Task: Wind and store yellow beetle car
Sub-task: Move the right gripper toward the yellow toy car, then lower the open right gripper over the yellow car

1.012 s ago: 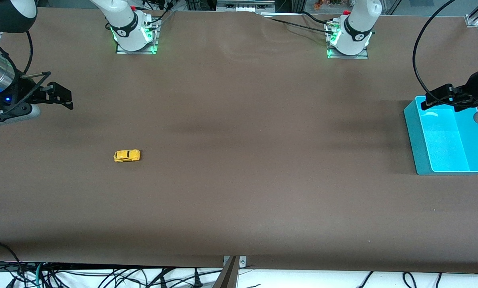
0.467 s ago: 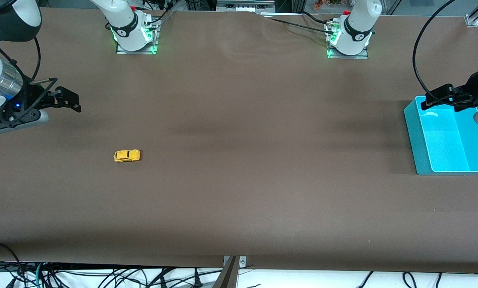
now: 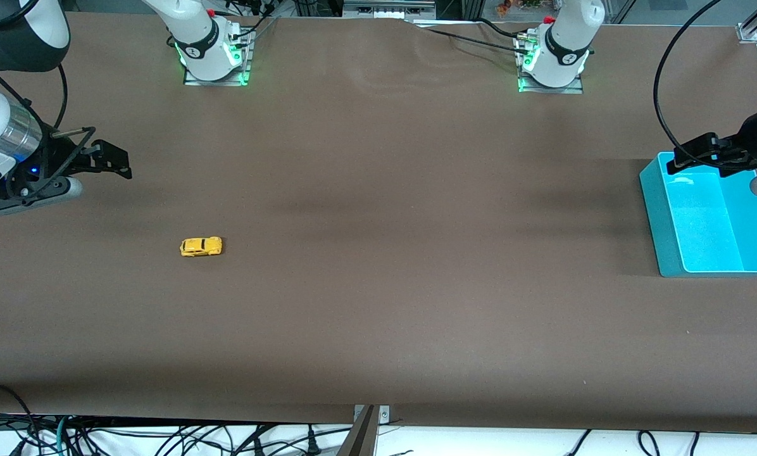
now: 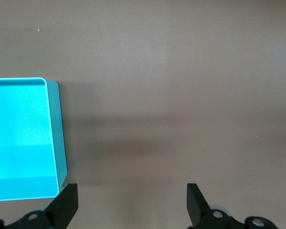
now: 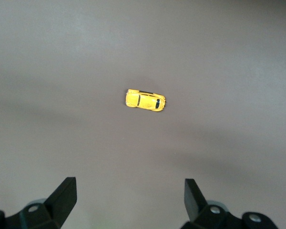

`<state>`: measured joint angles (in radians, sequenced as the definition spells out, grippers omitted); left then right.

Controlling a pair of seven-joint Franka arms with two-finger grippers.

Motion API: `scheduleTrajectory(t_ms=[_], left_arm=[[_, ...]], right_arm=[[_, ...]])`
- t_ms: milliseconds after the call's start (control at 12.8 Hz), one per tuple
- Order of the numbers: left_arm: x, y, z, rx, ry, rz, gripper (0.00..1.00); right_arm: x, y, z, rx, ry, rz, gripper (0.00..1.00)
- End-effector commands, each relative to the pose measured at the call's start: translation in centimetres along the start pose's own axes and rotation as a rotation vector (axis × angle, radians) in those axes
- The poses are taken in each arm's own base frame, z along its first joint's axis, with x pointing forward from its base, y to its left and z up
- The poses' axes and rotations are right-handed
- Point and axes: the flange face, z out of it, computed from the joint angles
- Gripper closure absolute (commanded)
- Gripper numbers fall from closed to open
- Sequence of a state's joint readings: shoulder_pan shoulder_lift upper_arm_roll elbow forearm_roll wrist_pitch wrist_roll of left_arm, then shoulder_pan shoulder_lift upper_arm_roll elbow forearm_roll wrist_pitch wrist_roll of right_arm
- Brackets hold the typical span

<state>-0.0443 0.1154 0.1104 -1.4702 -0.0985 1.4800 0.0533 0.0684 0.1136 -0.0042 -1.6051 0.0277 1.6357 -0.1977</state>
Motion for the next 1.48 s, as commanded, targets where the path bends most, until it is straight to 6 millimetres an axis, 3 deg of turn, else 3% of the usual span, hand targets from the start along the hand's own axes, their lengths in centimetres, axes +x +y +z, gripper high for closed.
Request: scheduleTrajectory(t_ms=[0,156,467,701,934,1090,1402], left_arm=[[0.2,0.1,-0.4,0.026,0.009,0.008,0.00],[0.2,0.1,-0.4,0.026,0.009,0.008,0.00],[0.2,0.1,-0.4,0.026,0.009,0.008,0.00],[0.2,0.1,-0.4,0.026,0.009,0.008,0.00],[0.2,0.1,-0.5,0.025,0.010,0.009,0.00],[0.2,0.0,-0.4,0.026,0.009,0.007,0.00],[0.2,0.1,-0.4,0.026,0.009,0.008,0.00]], right_arm=[[-0.3,-0.4,-0.4,0.015,-0.014,-0.012,0.00],[0.1,-0.4,0.4,0.024,-0.024,-0.080,0.00],[1.6,-0.5,4.8,0.046,-0.087,-0.263,0.00],[2.9,-0.9,6.9,0.054,-0.078,-0.521,0.00],[2.8,-1.1,9.1,0.061,-0.087,-0.661,0.00],[2.8,-1.0,12.6,0.055,-0.063,-0.818,0.00],[2.1,-0.7,22.5,-0.010,0.005,-1.079,0.00]])
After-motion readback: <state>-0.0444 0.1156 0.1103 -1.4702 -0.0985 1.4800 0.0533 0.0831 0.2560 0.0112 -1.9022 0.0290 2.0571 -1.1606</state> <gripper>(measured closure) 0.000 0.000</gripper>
